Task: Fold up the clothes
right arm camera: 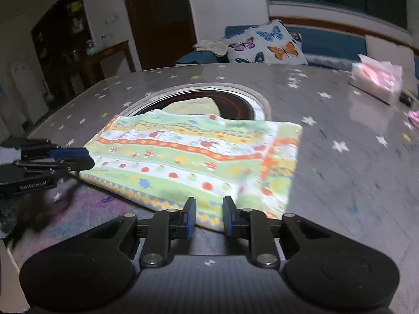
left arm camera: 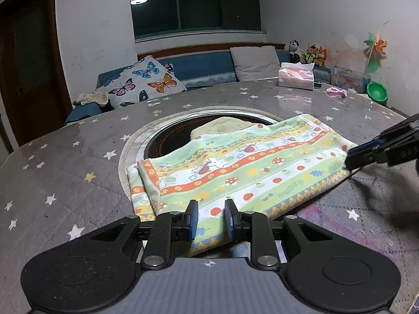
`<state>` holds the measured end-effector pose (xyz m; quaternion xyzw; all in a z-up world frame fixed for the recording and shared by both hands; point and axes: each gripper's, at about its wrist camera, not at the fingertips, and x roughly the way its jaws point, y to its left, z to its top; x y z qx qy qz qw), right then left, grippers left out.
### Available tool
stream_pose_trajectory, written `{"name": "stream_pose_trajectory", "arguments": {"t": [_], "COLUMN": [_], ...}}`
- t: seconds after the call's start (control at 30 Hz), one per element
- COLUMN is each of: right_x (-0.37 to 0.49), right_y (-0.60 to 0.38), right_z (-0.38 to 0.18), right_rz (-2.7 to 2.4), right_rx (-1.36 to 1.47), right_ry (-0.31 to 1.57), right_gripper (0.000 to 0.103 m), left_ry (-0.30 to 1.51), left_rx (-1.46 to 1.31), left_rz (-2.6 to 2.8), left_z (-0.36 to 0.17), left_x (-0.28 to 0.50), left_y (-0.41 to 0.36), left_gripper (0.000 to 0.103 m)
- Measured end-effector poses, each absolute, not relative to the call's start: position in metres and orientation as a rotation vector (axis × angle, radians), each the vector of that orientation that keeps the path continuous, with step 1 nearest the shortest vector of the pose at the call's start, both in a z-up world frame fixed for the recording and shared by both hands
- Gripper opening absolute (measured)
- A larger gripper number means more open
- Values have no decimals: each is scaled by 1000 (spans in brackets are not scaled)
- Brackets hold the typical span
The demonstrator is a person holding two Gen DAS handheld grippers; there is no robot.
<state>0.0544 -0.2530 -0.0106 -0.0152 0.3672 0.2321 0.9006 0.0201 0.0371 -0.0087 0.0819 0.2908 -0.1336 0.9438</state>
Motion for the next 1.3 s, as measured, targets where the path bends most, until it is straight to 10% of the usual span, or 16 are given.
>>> {"name": "stream_pose_trajectory", "arguments": {"t": [1.3], "right_x": [139], "right_y": [-243], "right_z": [-13], "right_rz": [453], "right_rx": [60], "right_ry": [733], "right_gripper": [39], "left_ry": [675], "left_rx": [83], "left_rz": [-194], "left_z": [-2], "left_x": [91], "left_y": [58], "left_gripper": [28]}}
